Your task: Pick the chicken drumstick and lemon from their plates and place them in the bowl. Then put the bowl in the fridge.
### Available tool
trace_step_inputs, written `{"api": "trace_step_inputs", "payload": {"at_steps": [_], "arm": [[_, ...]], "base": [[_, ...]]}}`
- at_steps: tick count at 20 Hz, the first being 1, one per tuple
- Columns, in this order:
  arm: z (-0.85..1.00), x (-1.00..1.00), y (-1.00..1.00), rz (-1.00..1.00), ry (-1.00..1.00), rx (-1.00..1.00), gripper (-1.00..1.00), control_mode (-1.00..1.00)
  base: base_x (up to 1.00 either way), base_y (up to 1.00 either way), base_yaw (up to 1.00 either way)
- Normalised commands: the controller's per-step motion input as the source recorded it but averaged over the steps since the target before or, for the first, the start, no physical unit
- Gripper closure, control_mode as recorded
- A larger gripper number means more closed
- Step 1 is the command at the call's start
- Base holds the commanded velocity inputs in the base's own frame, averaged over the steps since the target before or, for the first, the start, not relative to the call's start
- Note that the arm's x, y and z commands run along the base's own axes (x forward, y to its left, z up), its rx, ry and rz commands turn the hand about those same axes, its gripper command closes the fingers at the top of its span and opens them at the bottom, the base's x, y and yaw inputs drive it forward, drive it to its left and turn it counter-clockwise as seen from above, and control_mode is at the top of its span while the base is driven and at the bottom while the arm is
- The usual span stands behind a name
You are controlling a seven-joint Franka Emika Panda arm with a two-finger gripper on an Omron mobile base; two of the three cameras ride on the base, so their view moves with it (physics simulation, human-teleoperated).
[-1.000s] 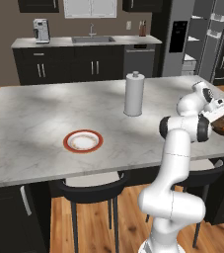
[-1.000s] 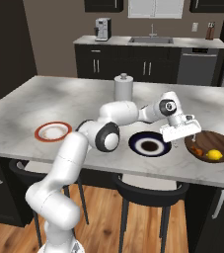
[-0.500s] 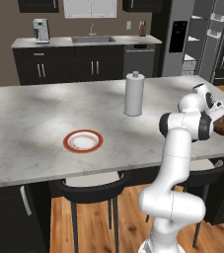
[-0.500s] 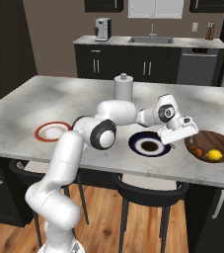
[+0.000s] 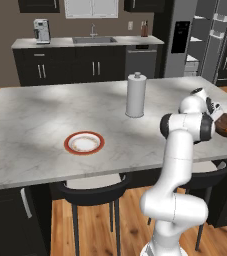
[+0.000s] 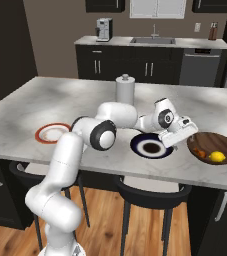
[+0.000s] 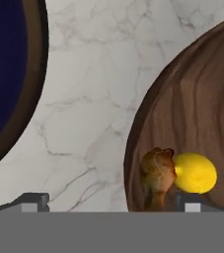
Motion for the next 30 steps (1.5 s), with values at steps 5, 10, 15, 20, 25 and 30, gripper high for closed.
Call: {"api": "trace_step_inputs", "payload": {"at_steps": [5, 10, 15, 20, 25, 30], "arm": [[0.01, 0.40, -0.05, 0.04, 0.07, -0.01, -1.00, -1.00], [-0.02, 0.33, -0.13, 0.01, 0.16, 0.00, -1.00, -1.00], [-0.03, 0.37, -0.25, 0.01, 0.11, 0.00, -1.00, -1.00], [-0.04, 0.30, -0.31, 0.00, 0.10, 0.00, -1.00, -1.00], [-0.24, 0.01, -0.11, 0.00, 0.12, 0.03, -1.00, -1.00], [-0.18, 0.00, -0.04, 0.00, 0.06, 0.04, 1.00, -1.00]], "base": [[0.00, 0.00, 0.00], [0.00, 0.00, 0.00], [0.00, 0.00, 0.00], [0.00, 0.00, 0.00], [0.00, 0.00, 0.00], [0.00, 0.00, 0.00]]}}
